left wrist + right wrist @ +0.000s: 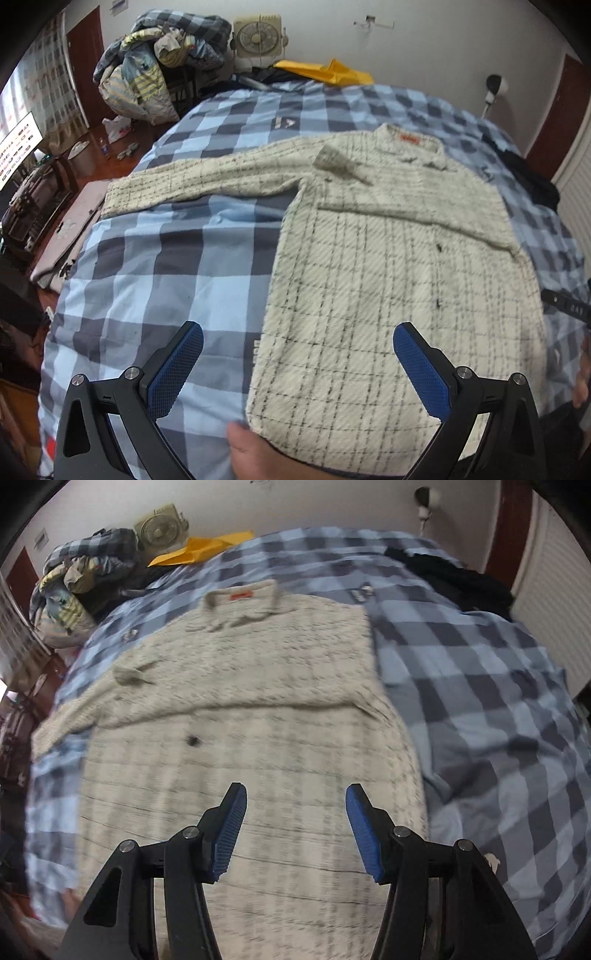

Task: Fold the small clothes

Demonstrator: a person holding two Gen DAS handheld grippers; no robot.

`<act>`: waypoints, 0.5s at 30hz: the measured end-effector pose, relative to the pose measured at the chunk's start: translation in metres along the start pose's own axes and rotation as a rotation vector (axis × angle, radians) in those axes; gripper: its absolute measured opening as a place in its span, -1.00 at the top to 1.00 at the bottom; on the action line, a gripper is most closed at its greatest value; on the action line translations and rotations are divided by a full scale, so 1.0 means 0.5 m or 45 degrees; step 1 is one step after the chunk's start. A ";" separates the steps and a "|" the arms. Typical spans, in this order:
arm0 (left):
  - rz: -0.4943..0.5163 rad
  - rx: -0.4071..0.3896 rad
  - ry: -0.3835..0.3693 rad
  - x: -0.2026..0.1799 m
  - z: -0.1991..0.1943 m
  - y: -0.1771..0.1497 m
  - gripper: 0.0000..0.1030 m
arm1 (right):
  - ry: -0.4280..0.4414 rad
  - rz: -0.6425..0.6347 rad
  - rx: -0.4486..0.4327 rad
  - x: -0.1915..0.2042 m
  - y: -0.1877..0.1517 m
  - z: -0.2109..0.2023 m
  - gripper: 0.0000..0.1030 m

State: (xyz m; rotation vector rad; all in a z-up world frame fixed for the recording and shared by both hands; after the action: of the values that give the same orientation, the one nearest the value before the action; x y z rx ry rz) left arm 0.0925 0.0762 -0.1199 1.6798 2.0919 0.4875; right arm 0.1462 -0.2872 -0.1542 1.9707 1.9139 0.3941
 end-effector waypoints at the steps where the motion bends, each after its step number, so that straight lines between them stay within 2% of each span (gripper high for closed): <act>1: -0.001 0.019 -0.007 0.003 0.008 0.004 -1.00 | -0.013 -0.018 0.035 0.003 -0.004 0.008 0.00; 3: 0.013 0.041 -0.002 0.014 0.024 0.018 -1.00 | 0.032 -0.091 0.056 0.030 0.009 0.003 0.00; 5: 0.032 0.066 0.058 0.042 0.050 0.043 -1.00 | 0.073 -0.136 -0.001 0.053 0.028 -0.011 0.00; 7: 0.015 0.101 0.100 0.081 0.083 0.074 -1.00 | 0.042 -0.194 -0.032 0.064 0.024 -0.004 -0.02; 8: -0.020 0.121 0.105 0.111 0.105 0.096 -1.00 | -0.014 -0.251 -0.023 0.074 0.020 0.002 -0.02; 10: -0.109 0.153 0.114 0.174 0.148 0.135 -1.00 | -0.062 -0.336 0.006 0.096 0.010 0.014 -0.02; 13: -0.296 0.203 0.147 0.306 0.223 0.192 -1.00 | -0.027 -0.407 0.019 0.124 -0.013 0.023 -0.02; 15: -0.491 0.233 0.121 0.399 0.269 0.218 -1.00 | -0.011 -0.454 0.025 0.146 -0.016 0.026 -0.02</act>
State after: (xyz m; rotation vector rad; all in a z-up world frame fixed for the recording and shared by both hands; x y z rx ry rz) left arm 0.2156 0.2962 -0.1985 1.3126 2.5181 0.2646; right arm 0.1479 -0.2148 -0.1734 1.5916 2.2129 0.2664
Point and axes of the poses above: each gripper's, at about its wrist camera, not at the fingertips, and z roughly the way its jaws point, x to its left, y to its top, the point moved 10 cm from there along z, roughly the way its jaws point, and after that the axes turned 6 degrees about -z, right-handed, at the moved point
